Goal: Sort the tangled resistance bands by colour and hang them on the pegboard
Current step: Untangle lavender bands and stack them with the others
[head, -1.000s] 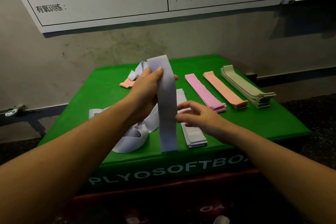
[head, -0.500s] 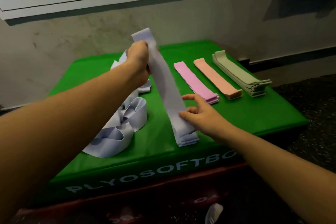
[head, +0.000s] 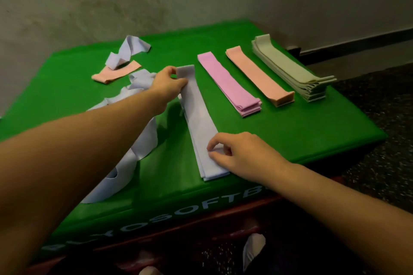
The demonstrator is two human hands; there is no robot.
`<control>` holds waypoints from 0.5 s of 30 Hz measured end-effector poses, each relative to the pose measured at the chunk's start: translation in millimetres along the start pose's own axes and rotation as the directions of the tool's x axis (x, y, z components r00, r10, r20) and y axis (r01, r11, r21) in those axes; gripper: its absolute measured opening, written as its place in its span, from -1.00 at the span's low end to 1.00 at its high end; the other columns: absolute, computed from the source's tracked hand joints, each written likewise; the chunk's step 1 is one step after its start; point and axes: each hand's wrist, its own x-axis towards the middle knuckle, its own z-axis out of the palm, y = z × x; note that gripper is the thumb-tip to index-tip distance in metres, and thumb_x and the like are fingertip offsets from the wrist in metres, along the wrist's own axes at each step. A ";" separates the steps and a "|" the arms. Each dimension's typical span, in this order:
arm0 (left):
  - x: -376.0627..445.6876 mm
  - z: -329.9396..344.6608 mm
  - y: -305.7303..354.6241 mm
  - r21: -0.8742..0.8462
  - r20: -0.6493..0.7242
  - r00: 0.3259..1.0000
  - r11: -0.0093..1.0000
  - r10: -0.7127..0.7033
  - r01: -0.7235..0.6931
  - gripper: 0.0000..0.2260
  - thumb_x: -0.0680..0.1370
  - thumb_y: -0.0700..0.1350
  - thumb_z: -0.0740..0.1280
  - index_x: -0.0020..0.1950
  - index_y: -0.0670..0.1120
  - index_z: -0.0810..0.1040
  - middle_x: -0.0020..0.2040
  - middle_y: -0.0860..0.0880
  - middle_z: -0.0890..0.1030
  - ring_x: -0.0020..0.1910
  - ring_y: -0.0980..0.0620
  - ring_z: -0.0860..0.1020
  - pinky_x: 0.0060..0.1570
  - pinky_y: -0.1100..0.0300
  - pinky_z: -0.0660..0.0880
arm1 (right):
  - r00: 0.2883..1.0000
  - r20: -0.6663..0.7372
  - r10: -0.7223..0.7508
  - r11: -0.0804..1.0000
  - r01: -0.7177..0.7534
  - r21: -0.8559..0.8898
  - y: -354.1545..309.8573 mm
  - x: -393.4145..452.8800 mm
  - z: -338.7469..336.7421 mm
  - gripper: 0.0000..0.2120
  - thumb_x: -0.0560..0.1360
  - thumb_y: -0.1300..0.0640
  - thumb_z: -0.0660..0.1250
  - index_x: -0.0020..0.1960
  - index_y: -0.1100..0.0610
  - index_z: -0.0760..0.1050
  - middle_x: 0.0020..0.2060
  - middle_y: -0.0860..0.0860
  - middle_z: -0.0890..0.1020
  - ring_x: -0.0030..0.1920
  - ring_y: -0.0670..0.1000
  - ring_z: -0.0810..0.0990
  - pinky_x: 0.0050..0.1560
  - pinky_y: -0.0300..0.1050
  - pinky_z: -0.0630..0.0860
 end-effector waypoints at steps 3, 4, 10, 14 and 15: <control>8.7 4.3 -5.9 0.032 -0.037 0.999 0.999 0.038 -0.037 -0.84 0.57 -0.20 0.38 0.12 -0.11 0.48 -0.01 -0.10 0.57 -0.12 0.01 0.52 -0.30 0.29 0.43 | 0.999 -0.024 -0.044 0.999 0.044 -0.020 2.8 -0.3 1.3 -0.86 0.56 -0.11 0.31 0.08 -0.13 0.55 -0.40 -0.12 0.46 -0.30 -0.06 0.48 -0.25 -0.11 0.43; 12.5 6.3 -9.2 0.046 -0.031 0.999 0.998 0.034 -0.032 -0.85 0.56 -0.20 0.39 0.10 -0.10 0.48 -0.02 -0.10 0.58 -0.12 0.01 0.52 -0.22 0.25 0.46 | 0.998 -0.027 -0.058 0.998 0.057 -0.027 3.5 -0.2 1.8 -0.86 0.56 -0.11 0.30 0.09 -0.13 0.54 -0.40 -0.10 0.48 -0.30 -0.04 0.50 -0.24 -0.10 0.45; 15.8 6.2 -21.5 0.392 0.011 0.988 0.908 0.156 -0.148 -0.70 0.54 -0.19 0.39 0.26 -0.11 0.49 0.17 -0.11 0.48 0.02 0.00 0.45 0.01 0.19 0.38 | 0.998 -0.045 -0.035 0.991 0.040 0.127 8.9 5.3 -2.7 -0.90 0.53 -0.07 0.37 0.00 -0.08 0.59 -0.48 -0.07 0.46 -0.42 -0.12 0.43 -0.39 -0.28 0.27; 9.7 -9.1 -9.0 0.419 0.041 0.971 0.878 0.237 -0.232 -0.68 0.55 -0.14 0.41 0.29 -0.05 0.48 0.27 -0.12 0.40 0.09 0.04 0.40 0.05 0.21 0.36 | 0.995 -0.095 0.034 0.968 -0.009 0.250 9.9 15.5 -11.6 -0.93 0.53 0.00 0.39 -0.04 -0.03 0.61 -0.50 -0.07 0.44 -0.48 -0.14 0.37 -0.43 -0.28 0.26; 7.0 -14.9 -4.9 0.417 0.047 0.963 0.871 0.267 -0.262 -0.69 0.55 -0.13 0.41 0.28 -0.05 0.49 0.27 -0.11 0.42 0.08 0.04 0.41 0.04 0.21 0.37 | 0.994 -0.104 0.043 0.967 -0.015 0.253 9.1 18.8 -13.9 -0.94 0.53 0.01 0.39 -0.05 -0.02 0.61 -0.51 -0.08 0.44 -0.49 -0.15 0.37 -0.44 -0.29 0.26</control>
